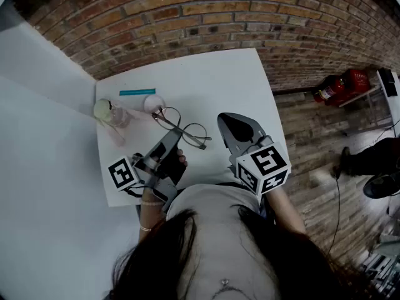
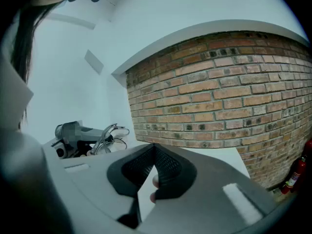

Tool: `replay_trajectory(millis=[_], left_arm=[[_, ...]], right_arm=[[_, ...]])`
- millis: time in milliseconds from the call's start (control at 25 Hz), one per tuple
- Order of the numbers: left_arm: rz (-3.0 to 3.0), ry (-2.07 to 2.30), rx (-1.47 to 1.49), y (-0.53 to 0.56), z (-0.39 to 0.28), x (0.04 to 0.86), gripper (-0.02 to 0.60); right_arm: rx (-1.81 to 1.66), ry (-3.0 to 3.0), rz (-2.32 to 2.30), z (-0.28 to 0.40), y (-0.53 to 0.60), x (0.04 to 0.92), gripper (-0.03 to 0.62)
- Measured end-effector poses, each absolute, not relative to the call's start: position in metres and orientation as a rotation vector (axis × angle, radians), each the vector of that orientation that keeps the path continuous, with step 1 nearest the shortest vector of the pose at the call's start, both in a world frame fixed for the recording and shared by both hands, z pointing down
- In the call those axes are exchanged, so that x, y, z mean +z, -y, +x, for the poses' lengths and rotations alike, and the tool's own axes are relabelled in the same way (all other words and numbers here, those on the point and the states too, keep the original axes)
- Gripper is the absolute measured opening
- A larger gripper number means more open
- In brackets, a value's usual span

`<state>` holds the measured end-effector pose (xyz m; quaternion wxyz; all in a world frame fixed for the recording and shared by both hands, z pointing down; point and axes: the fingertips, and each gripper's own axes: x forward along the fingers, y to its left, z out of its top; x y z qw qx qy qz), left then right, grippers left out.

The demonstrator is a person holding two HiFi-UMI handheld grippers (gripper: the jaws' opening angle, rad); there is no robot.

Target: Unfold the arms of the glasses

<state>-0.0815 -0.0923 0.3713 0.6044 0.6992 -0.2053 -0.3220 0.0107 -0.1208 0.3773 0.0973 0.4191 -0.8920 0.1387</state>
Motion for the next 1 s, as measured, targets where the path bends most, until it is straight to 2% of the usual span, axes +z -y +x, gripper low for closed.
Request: replay_trajectory(millis=[1000], left_arm=[[1.579, 0.462, -0.79, 0.091, -0.088, 0.375, 0.023]], right_arm=[[0.409, 2.776, 1.1, -0.002, 0.108, 0.366, 0.005]])
